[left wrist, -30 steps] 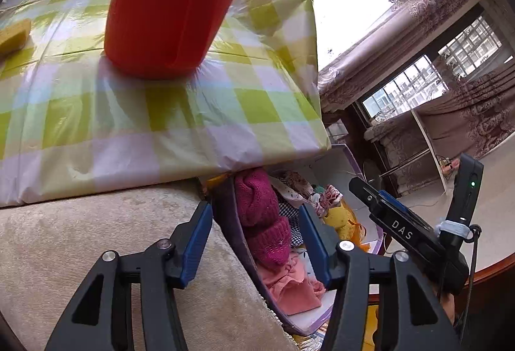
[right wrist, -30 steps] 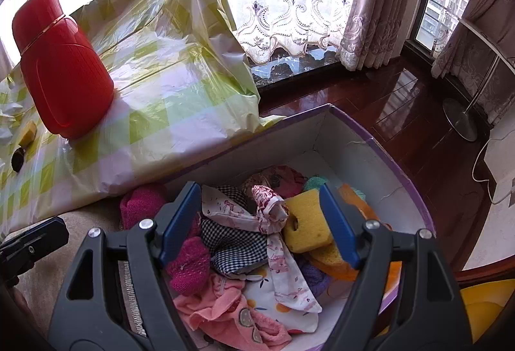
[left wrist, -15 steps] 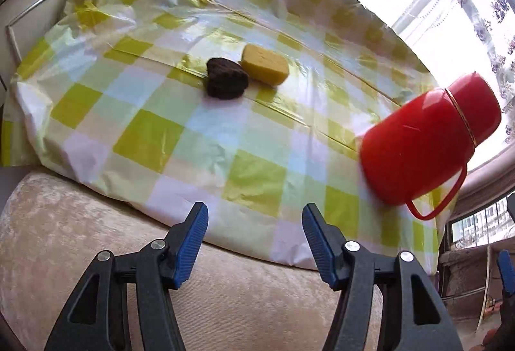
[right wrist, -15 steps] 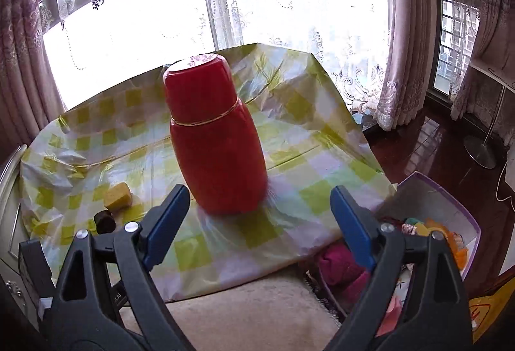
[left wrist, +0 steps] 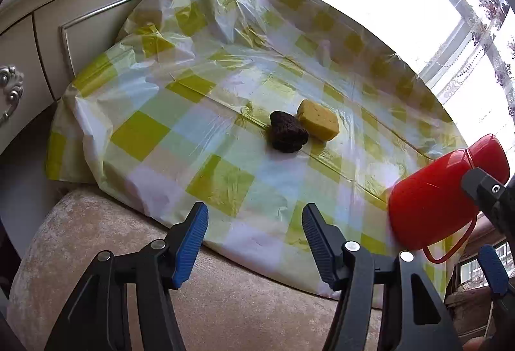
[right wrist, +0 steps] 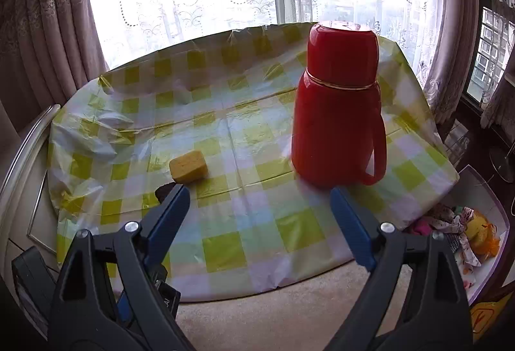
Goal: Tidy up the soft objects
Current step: 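Move both open grippers back over the bed toward the brown and yellow sponges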
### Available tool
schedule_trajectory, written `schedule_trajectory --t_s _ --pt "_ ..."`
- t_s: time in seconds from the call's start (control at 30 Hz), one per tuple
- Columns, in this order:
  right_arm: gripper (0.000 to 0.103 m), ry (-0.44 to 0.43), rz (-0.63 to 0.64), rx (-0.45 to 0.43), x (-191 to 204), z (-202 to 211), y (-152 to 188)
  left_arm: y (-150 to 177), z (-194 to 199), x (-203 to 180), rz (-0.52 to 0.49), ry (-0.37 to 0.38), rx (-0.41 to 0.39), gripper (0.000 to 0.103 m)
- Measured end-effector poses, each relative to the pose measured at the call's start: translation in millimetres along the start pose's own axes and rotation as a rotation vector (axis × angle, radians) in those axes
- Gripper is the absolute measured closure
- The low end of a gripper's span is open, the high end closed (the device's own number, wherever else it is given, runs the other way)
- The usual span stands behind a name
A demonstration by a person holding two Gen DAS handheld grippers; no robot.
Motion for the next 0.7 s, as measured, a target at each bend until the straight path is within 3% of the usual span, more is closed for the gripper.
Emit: schedule_trajectory --t_s 0.2,0.33,0.4,0.7 --pt "0.013 -0.002 -0.007 0.01 -2 0 -3 1 2 -4 -0.017 0.013 0.0 0.041" --pt "0.013 -0.103 -0.034 -0.007 -13 10 -9 3 -2 1 -0.012 0.011 0.013 0.041" --pt "0.013 -0.104 -0.01 0.0 -23 7 -9 4 -2 6 -0.004 0.007 0.015 0.041" --pt "0.013 -0.098 0.091 0.089 -72 -20 28 10 -8 24 -0.01 -0.011 0.031 0.041"
Point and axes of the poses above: each gripper's, at about its wrist camera, not at the fingertips, and z roughly against the way its jaws point, x to its left, y to its underside, the point moved 7 cm from there along -z, roughly the way its jaws point, and after that the axes turned 15 degrees about -z, right-handed, at the moved point
